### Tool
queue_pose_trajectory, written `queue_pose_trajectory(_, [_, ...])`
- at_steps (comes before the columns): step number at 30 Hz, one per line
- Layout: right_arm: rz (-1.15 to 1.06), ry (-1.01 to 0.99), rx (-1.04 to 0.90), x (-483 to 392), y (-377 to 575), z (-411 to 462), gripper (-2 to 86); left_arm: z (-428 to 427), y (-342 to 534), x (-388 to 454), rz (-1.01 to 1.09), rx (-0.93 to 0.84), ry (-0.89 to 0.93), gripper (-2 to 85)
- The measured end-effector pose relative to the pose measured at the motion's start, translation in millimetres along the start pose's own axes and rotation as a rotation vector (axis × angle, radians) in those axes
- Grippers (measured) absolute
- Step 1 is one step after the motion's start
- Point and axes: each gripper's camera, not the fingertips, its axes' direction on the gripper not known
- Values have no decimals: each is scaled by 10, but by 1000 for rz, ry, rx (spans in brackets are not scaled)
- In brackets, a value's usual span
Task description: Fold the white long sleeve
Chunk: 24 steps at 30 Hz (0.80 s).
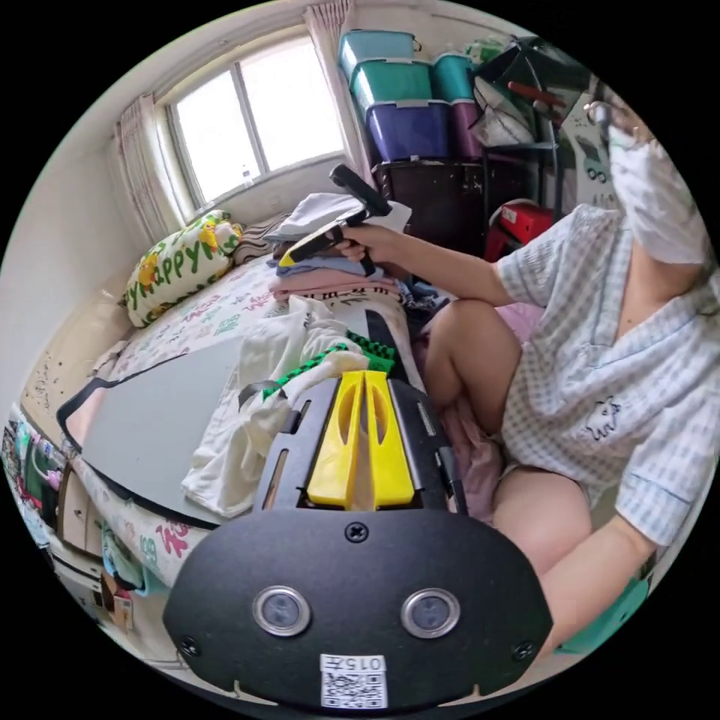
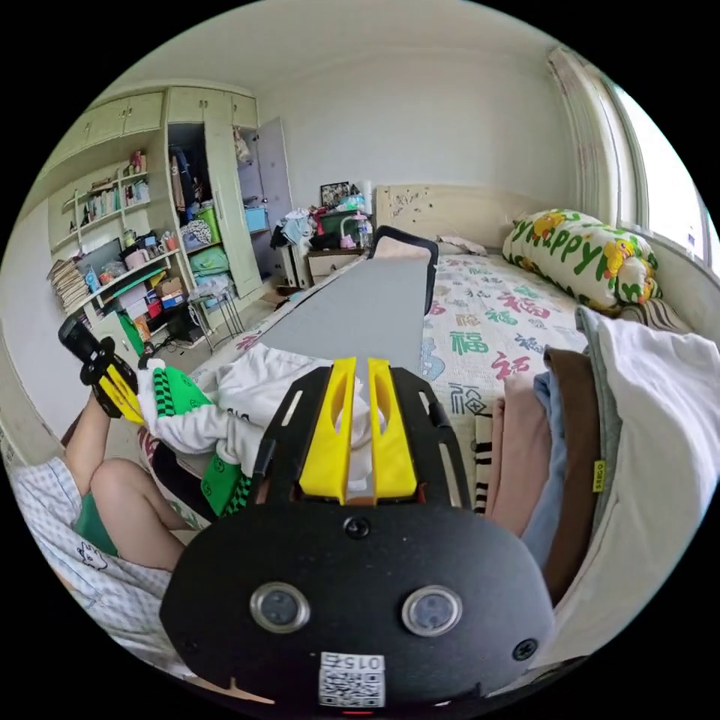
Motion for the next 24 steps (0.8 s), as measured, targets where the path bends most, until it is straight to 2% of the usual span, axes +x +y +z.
queue_pose_trajectory(2, [-84, -72, 19, -199, 22, -13, 36, -280, 121, -59, -23, 117, 37, -3])
queue_pose_trajectory(4, [-193, -212, 16, -487, 37, 30, 40, -573, 293, -158, -121, 196, -24, -5])
queue_pose_trajectory(7, [-333, -406, -23, -906, 42, 117, 51, -805, 415, -195, -271, 182, -180, -5])
queue_pose_trajectory(10, [-487, -544, -64, -1401, 75, 189, 60, -867, 443, -38, -291, 145, -204, 2])
queue_pose_trajectory(16, [-706, -559, -211, -2314, 233, 481, 69, -150, 665, 589, -335, -165, -180, 16])
queue_pose_trajectory(24, [-957, -632, -438, -3205, 565, 718, 107, 105, 923, 497, -505, -126, -272, 19])
